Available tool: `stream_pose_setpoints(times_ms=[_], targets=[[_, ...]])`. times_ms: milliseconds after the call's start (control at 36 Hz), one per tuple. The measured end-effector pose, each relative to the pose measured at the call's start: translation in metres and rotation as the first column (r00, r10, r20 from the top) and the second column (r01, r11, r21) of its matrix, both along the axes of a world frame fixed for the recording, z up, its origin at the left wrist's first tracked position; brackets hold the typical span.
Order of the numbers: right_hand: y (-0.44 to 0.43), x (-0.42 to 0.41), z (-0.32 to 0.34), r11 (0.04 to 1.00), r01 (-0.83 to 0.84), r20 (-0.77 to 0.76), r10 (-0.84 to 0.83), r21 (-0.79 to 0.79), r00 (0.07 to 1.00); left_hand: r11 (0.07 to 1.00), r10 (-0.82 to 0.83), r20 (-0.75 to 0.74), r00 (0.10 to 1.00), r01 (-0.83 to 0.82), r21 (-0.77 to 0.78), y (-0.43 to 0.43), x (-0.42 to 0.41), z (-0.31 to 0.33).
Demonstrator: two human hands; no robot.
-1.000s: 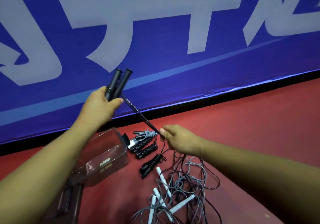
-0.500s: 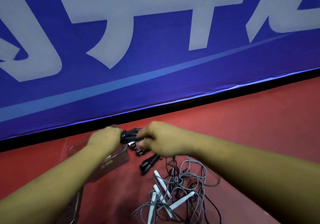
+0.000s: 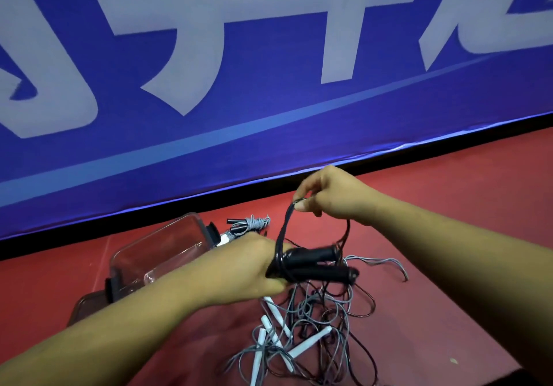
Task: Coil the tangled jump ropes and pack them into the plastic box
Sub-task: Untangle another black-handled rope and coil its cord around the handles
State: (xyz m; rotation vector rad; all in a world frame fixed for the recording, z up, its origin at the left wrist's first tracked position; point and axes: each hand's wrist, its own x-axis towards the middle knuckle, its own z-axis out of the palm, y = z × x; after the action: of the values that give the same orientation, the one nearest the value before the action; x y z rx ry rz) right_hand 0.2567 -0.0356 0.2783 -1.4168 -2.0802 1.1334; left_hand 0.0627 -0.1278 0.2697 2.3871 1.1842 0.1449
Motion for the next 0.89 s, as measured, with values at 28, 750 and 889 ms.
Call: stream_pose_setpoints(times_ms=[28, 750, 889], targets=[[0.0, 0.002, -0.004, 0.999, 0.008, -0.009, -0.009, -0.049, 1.0, 0.999, 0.039, 0.08, 0.996, -0.038, -0.018, 0.0, 0.001, 0.004], [-0.039, -0.031, 0.013, 0.948, -0.163, 0.02, 0.175, -0.273, 0.984, 0.63, 0.776, 0.106, 0.621, -0.761, -0.155, 0.048, -0.044, 0.007], [-0.036, -0.031, 0.022, 0.967, -0.222, 0.156, 0.24, -0.126, 0.958, 0.772, 0.636, -0.054, 0.77, -0.632, 0.077, 0.051, -0.043, 0.0]])
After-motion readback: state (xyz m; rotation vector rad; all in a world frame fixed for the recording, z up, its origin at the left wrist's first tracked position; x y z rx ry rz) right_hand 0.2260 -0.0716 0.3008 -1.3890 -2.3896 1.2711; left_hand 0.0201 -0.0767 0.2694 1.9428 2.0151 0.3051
